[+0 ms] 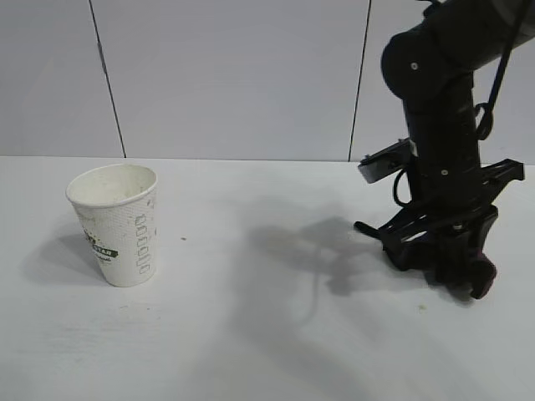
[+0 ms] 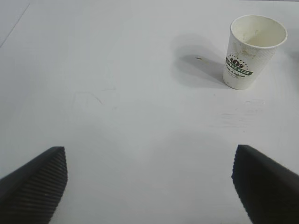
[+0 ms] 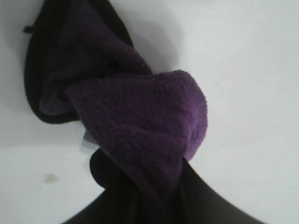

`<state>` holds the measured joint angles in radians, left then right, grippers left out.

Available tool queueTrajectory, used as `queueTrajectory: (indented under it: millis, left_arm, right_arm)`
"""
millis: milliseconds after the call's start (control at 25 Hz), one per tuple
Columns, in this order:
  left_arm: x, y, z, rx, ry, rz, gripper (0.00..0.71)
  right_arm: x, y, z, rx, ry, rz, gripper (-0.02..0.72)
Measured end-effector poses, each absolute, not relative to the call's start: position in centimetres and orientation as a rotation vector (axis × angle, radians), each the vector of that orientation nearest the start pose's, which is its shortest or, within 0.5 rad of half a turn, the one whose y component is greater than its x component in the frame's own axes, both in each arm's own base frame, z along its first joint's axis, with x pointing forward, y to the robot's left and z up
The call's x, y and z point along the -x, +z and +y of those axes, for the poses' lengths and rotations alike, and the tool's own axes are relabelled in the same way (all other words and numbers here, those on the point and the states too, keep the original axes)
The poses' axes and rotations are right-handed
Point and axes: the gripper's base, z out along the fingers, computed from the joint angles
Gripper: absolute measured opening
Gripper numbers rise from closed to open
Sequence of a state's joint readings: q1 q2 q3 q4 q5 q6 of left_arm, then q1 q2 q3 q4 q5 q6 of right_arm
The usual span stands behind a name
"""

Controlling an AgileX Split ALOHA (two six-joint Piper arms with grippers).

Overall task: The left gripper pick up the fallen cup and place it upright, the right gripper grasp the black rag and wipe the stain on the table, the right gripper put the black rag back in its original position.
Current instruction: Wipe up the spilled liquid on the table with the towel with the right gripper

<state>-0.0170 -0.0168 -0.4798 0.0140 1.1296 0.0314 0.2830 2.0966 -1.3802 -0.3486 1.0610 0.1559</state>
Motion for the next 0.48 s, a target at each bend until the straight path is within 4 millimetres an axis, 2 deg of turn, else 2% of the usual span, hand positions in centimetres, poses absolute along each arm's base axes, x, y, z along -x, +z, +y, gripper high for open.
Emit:
queueTrajectory:
  millis: [80,160,280,480]
  left_arm:
    - [0.8,26.6,0.1,-0.050,0.026,2.116,0.687]
    - [0.8,26.6,0.1,-0.050,0.026,2.116,0.687]
    - [0.8,26.6,0.1,-0.050,0.026,2.116,0.687]
    - [0.8,26.6,0.1,-0.050,0.026,2.116,0.687]
  right_arm:
    - [-37.2,13.0,7.5,0.456,-0.402,3.188,0.091]
    - [-36.5,12.9,8.2,0.502,-0.248,3.263,0.091]
    - [-35.3,13.0,10.7,0.665,0.011,3.316,0.091]
    - [-34.1,13.1,14.2,0.902,0.096,3.266,0.091]
